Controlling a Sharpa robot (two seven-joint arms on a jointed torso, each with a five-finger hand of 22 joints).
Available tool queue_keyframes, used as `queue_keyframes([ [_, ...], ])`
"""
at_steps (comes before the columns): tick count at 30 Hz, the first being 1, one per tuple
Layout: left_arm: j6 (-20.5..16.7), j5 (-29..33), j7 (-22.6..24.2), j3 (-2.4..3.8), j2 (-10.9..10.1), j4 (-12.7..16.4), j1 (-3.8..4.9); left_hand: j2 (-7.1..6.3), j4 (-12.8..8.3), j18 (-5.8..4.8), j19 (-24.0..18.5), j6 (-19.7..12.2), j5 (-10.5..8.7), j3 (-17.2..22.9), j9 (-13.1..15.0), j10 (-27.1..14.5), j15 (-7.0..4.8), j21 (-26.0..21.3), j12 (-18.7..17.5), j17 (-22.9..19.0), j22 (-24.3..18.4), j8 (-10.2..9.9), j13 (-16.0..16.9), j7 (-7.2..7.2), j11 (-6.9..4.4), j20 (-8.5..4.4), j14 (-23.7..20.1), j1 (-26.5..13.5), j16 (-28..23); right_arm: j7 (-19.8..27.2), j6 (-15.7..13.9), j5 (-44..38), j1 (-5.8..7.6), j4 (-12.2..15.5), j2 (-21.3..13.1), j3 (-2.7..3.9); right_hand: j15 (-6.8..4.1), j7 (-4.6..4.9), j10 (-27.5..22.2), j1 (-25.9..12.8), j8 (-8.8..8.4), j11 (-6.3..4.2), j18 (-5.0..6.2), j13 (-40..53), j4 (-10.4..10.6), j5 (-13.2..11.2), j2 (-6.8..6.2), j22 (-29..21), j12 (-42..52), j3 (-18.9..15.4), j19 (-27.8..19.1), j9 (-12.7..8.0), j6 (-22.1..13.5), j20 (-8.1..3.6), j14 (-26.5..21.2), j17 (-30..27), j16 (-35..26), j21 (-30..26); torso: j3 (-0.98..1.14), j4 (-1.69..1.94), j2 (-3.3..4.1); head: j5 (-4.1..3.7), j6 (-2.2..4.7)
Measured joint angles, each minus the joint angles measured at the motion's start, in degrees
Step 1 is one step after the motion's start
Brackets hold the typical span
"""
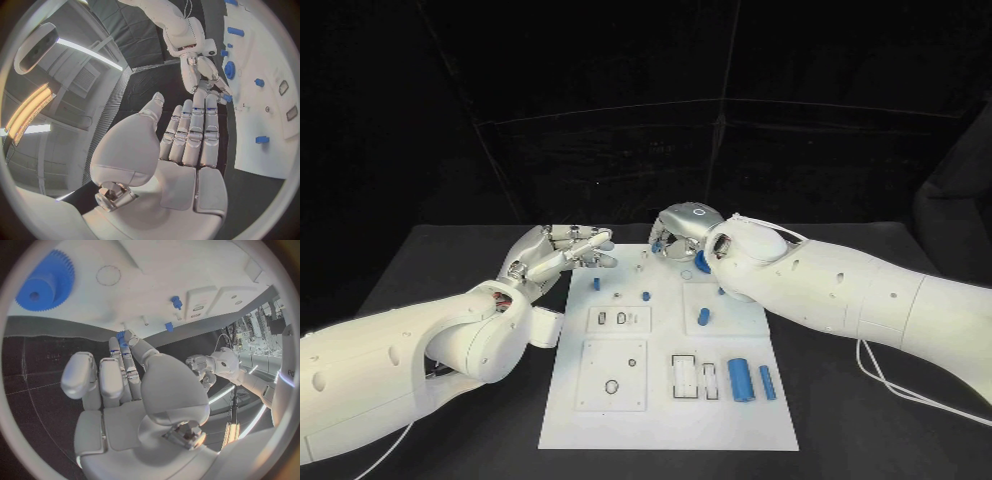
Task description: Assemble the parts on the task board
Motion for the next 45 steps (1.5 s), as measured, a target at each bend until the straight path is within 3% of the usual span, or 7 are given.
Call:
queue_keyframes([
  [21,0.11,-0.01,-0.09,-0.01,0.55,-0.26,0.52,0.00,0.00,0.00,0.21,0.00,0.00,0.00,0.01,-0.20,0.00,0.00,0.00,0.09,0.01,-0.23,0.00,0.00,0.20,0.21,0.00,0.00,0.00,0.06,0.80,-0.28,-0.02,-5.52,4.86,-0.03,0.00,0.04,-0.20,-0.52,-0.44,0.19,0.00,-0.01,0.34,0.07,-0.52,0.38,0.00,0.70,0.00,-0.17,-0.34,0.00,0.00,0.26,0.27,0.24,-0.04,-0.12,0.15,0.20,-0.18],
  [45,0.16,-0.01,-0.19,-0.01,0.62,-0.25,1.02,0.00,0.00,0.00,0.21,0.00,0.00,0.00,0.02,-0.20,0.00,0.00,0.00,0.08,-0.03,-0.23,0.00,0.00,0.20,0.21,0.00,0.00,0.00,-0.41,3.75,-0.44,0.24,-7.56,7.20,0.14,0.00,0.48,-1.10,-2.11,-0.40,0.53,0.01,0.06,1.08,-0.16,-2.11,0.31,0.05,1.43,-0.44,-0.16,-1.12,0.44,0.00,-0.14,0.27,0.24,-0.09,-0.18,0.27,0.26,-0.64],
])
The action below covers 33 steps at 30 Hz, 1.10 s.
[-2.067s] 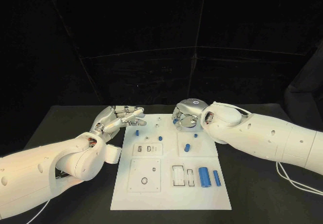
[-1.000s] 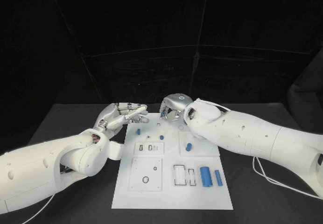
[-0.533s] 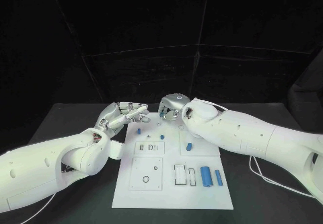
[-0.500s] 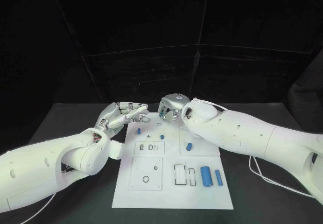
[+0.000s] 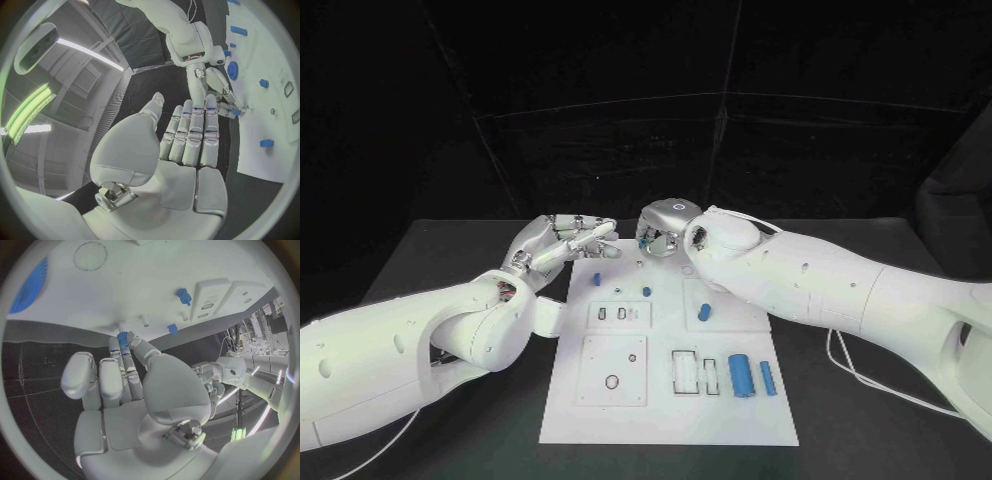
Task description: Assemble the parts on the task board
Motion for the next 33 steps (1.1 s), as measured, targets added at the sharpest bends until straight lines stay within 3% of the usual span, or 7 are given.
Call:
queue_keyframes([
  [33,0.33,0.00,-0.23,0.00,0.02,-0.23,0.10,0.00,0.00,0.00,0.15,0.00,0.00,0.00,0.01,0.00,0.00,-0.21,-0.35,0.16,-0.04,0.00,0.00,0.00,0.00,-0.16,0.00,0.00,0.00,-1.74,0.38,-3.08,0.07,0.14,0.22,0.05,0.22,0.22,-0.74,-0.39,-0.08,0.06,0.00,-0.04,0.47,0.00,-1.01,-0.05,0.00,0.46,0.01,-0.10,-0.44,-0.01,-0.22,-0.18,0.00,0.00,0.01,-0.04,0.05,0.09,-0.47],
])
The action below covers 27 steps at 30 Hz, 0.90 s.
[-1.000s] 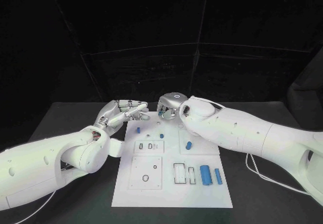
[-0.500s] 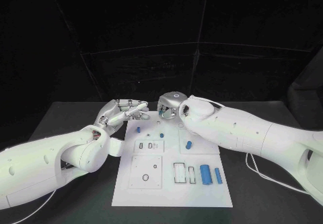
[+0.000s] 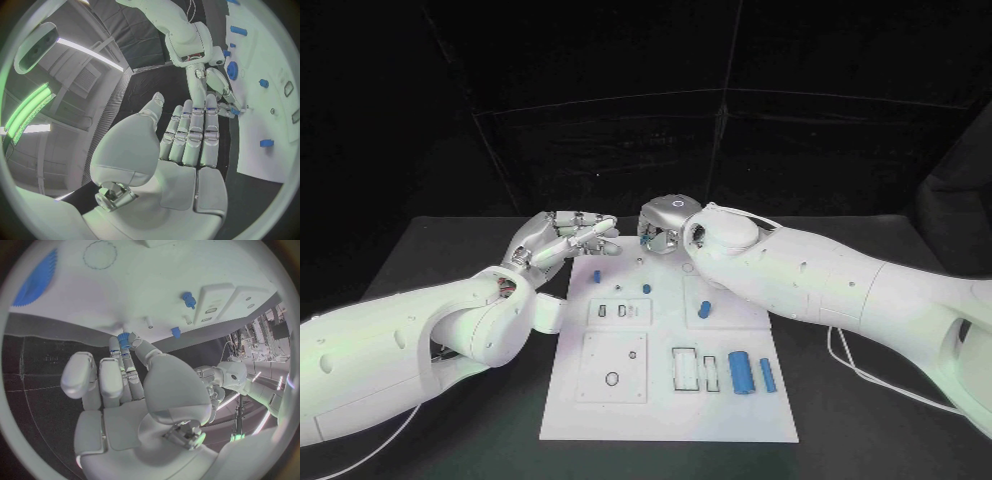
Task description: Assemble the parts on the task board
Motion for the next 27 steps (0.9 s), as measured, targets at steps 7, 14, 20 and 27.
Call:
queue_keyframes([
  [7,0.07,0.00,-0.06,0.00,0.02,-0.09,0.01,0.00,0.00,-0.01,0.00,0.00,0.00,0.00,0.00,0.00,0.00,0.00,0.00,-0.01,0.00,0.00,0.00,0.00,0.00,0.00,0.00,0.00,0.00,-0.15,-0.02,-0.15,0.00,0.19,-0.17,0.00,0.00,0.08,0.00,-0.11,-0.12,0.00,0.00,0.00,0.00,0.00,-0.11,0.00,0.00,0.00,0.00,-0.03,-0.09,0.00,0.00,0.00,0.00,0.00,0.00,-0.02,0.01,0.00,-0.08],
  [14,0.12,0.00,-0.11,0.00,0.02,-0.22,0.02,0.00,0.00,0.00,0.00,0.00,0.00,0.00,0.00,0.00,0.00,0.00,0.00,-0.01,-0.01,0.00,0.00,0.00,0.00,0.00,0.00,0.00,0.00,-0.24,-0.05,-0.25,-0.01,0.39,-0.35,-0.01,0.00,0.03,0.00,-0.35,0.08,0.00,0.00,0.00,0.16,0.00,-0.35,0.00,0.00,0.16,0.00,0.04,-0.16,0.00,0.00,0.00,0.00,0.00,0.00,-0.03,0.01,0.00,-0.18],
  [20,0.14,0.00,-0.15,0.00,0.04,-0.23,0.02,0.24,-0.16,0.00,0.00,0.00,0.00,0.16,0.00,0.00,0.00,0.00,0.00,0.06,-0.05,0.00,0.00,0.00,0.00,0.00,0.00,0.24,0.00,-0.25,-0.12,-0.30,-0.02,0.48,-0.42,-0.01,0.00,0.03,0.01,-0.35,0.08,0.00,0.00,0.01,0.16,-0.22,-0.35,0.00,0.00,0.16,0.00,0.04,-0.18,0.00,0.00,-0.15,0.00,0.00,-0.02,-0.02,0.02,-0.02,-0.17],
  [27,0.16,0.00,-0.18,0.00,0.04,-0.21,0.03,0.24,-0.16,0.00,0.00,0.00,0.00,0.16,0.00,0.00,0.00,0.00,0.00,0.06,-0.05,0.00,0.00,0.00,0.00,0.00,0.00,0.24,0.00,-0.22,-0.18,-0.33,-0.03,0.54,-0.49,-0.01,0.00,0.10,0.01,-0.35,0.08,0.00,0.00,0.01,0.16,-0.22,-0.35,0.00,0.00,0.16,-0.21,0.04,-0.27,0.21,0.00,-0.15,0.00,0.00,-0.02,0.01,0.02,-0.03,-0.17],
])
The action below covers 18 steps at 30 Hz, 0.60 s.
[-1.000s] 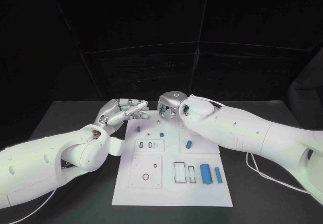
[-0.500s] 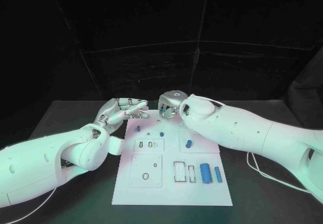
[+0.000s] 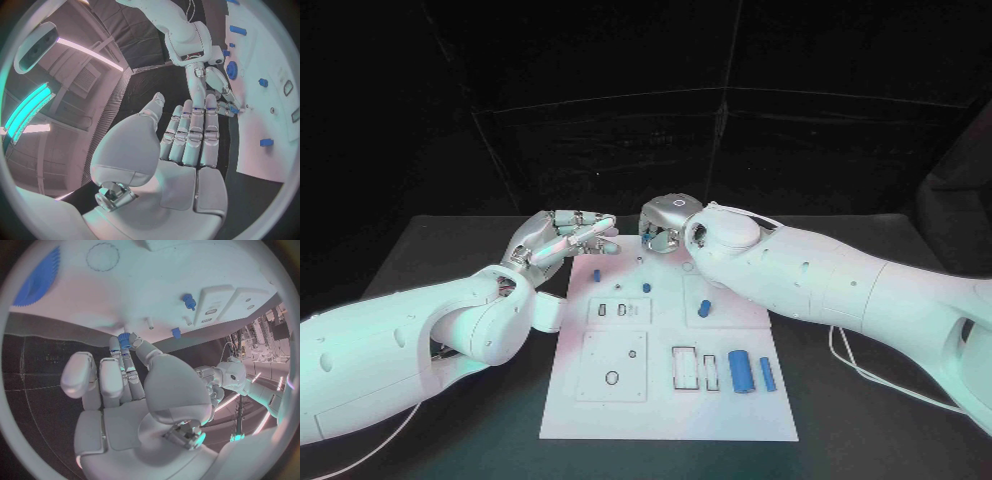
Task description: Assemble the parts on the task board
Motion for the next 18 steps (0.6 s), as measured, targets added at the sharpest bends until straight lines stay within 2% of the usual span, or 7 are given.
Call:
queue_keyframes([
  [18,0.02,0.00,-0.06,0.00,0.00,-0.26,0.03,0.00,0.00,0.00,0.00,0.00,0.00,0.00,0.00,0.00,0.00,0.00,0.00,0.05,-0.04,0.00,-0.05,0.00,0.00,0.00,0.00,0.00,0.00,0.16,-0.03,-0.14,-0.31,0.94,-0.55,-0.18,0.00,0.00,0.00,0.02,-0.01,0.00,0.00,0.00,0.16,0.00,0.02,0.00,0.00,0.16,0.00,-0.03,-0.01,0.00,0.00,0.00,0.00,0.00,0.01,0.01,0.01,0.19,-0.09],
])
